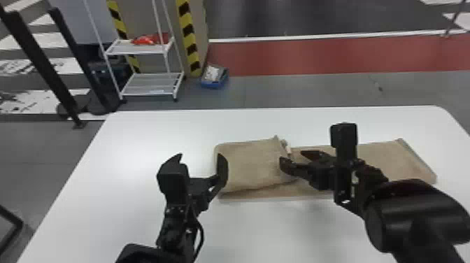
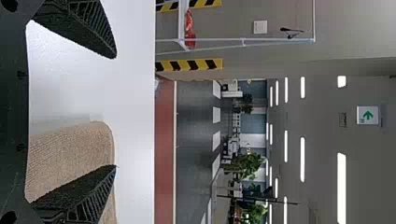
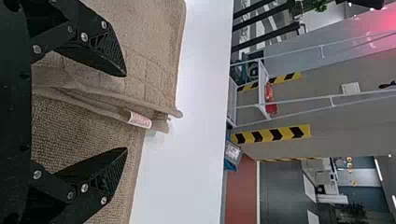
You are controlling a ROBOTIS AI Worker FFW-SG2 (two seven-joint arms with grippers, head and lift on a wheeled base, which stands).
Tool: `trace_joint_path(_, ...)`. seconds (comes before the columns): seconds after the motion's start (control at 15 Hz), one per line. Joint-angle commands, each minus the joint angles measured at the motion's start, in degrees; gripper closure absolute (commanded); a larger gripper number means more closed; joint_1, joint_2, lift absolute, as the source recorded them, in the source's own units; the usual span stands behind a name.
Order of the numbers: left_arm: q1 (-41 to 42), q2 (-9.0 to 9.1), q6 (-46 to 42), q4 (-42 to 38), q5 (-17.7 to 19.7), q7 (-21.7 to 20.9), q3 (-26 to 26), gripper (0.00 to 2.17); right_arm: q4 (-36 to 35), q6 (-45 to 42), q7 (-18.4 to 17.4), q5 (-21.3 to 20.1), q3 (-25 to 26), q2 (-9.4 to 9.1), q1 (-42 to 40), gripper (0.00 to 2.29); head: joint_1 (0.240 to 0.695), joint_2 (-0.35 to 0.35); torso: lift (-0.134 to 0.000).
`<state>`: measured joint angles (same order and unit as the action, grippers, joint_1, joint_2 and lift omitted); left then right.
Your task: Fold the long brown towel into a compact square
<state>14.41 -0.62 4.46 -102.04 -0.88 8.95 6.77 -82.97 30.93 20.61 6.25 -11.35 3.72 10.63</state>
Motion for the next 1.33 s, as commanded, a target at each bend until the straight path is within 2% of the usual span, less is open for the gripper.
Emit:
trace_joint_path(0.0, 0.0, 0.0, -0.1, 0.0, 0.0, 0.0, 0.1, 0.03, 0.1, 0.5, 0.0, -0.9, -0.4, -0.03, 0.3, 0.37, 0.695, 0.121, -0.118)
trace_joint_path(0.33, -0.3, -0.09, -0.1, 0.4, 0.0, 0.0, 0.0, 0.03, 0.1, 2.6, 0.0, -1.9, -0.4, -0.03, 0.4, 0.38, 0.695, 0.12, -0.118)
trace_joint_path(0.6, -1.3, -0.09, -0.1, 1.7, 0.0, -0.1, 0.1, 0.03, 1.1, 2.6, 0.0, -2.2, -0.8, -0.03, 1.1, 0.58, 0.695, 0.118, -0.118)
trace_joint_path(1.13, -3.9, -0.09, -1.2, 4.8, 0.2, -0.2, 0.7, 0.03, 1.3, 2.3, -0.5, -2.2, -0.9, -0.2, 1.6, 0.59, 0.695, 0.111, -0.118)
trace_joint_path(1.27, -4.0, -0.09, -1.2, 5.0, 0.3, -0.2, 0.7, 0.03, 1.3, 1.9, -0.7, -2.4, -1.0, -0.38, 1.6, 0.86, 0.695, 0.11, -0.118)
